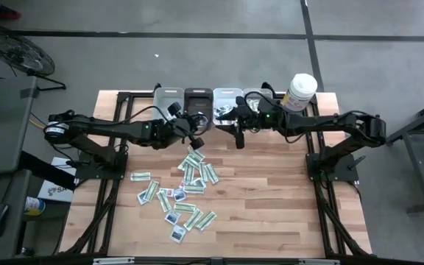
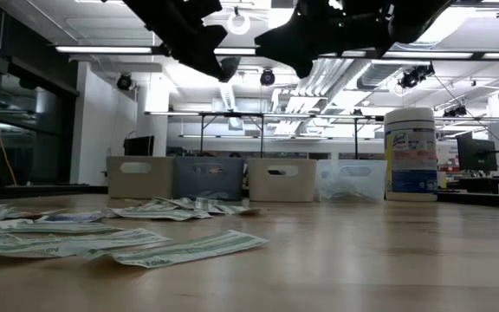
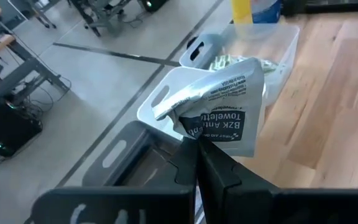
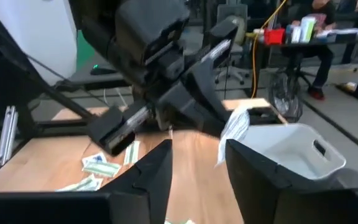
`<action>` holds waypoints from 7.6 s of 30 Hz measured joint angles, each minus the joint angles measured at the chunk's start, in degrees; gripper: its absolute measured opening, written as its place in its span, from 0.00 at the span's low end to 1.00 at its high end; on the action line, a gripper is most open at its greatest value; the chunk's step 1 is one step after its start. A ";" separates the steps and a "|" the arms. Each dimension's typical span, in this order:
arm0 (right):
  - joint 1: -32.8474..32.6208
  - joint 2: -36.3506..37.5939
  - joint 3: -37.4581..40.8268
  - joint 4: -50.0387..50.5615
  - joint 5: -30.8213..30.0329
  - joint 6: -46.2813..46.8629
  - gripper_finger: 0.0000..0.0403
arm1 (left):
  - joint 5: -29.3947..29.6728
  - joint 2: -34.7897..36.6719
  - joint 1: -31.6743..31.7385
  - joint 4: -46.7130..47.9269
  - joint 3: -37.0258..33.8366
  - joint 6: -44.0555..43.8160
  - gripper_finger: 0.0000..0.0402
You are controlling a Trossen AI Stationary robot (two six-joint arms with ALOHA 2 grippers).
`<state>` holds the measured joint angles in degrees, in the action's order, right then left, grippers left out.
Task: Pick & Place First Aid Supplies
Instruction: Put the black towelette pack into the white bin, then put the green bandage into the transparent bin
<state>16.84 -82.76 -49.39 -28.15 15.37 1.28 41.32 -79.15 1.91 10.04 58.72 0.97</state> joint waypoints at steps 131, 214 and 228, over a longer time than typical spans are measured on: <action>21.51 -19.74 -6.36 19.11 5.99 16.61 0.39 | -19.48 4.15 15.61 16.60 -3.15 2.00 0.41; 18.73 -3.06 -6.40 28.53 8.62 9.29 0.49 | -43.82 11.65 -23.64 38.63 -34.97 -97.90 0.39; 18.73 -3.06 -6.40 29.59 11.27 9.21 0.49 | -40.70 11.44 -23.69 35.98 -34.11 -96.19 0.02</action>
<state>35.57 -85.82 -55.79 1.44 26.64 10.49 0.62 -67.72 -21.78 46.01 24.61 -95.21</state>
